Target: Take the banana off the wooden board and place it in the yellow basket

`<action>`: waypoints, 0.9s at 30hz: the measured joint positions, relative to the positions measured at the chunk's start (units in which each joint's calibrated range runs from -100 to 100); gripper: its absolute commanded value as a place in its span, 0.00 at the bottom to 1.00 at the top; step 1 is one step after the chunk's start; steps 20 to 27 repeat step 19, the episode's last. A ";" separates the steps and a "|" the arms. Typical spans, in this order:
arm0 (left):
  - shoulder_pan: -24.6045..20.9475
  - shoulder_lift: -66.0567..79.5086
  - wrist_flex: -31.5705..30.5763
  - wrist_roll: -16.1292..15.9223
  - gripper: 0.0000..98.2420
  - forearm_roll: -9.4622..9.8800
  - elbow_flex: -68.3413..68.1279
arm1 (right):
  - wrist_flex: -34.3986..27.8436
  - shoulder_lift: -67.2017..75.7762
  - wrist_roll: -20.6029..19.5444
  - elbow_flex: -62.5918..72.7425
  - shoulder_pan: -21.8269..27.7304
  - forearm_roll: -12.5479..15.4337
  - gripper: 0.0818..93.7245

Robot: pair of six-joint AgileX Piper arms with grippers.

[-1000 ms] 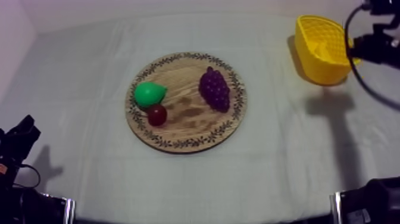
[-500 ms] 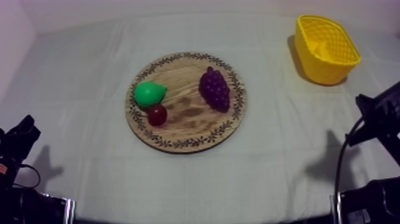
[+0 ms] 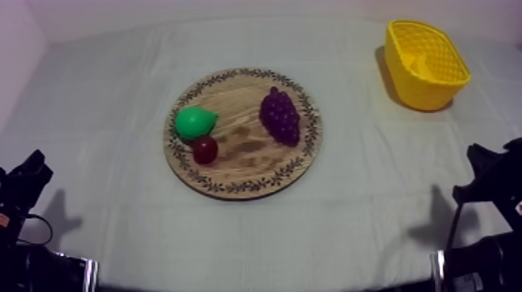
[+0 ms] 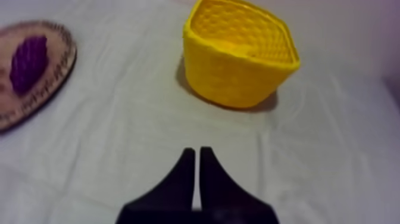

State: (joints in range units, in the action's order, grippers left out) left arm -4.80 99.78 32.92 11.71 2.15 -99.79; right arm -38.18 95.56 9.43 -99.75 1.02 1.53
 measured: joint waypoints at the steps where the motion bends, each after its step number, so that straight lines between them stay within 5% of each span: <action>1: 0.00 0.00 0.00 0.00 0.00 0.00 0.00 | 0.02 0.05 -1.74 0.00 0.00 -0.04 0.00; 10: 0.00 0.00 0.00 0.00 0.00 0.00 0.00 | 0.02 0.05 -9.00 0.00 -0.10 -0.14 0.00; 19: 0.00 0.00 0.00 0.00 0.00 0.00 0.00 | 0.02 0.09 -2.29 0.00 -0.10 -0.19 0.00; 27: 0.00 0.00 0.00 0.00 0.00 0.00 0.00 | 0.02 0.09 -2.29 0.00 -0.10 -0.19 0.00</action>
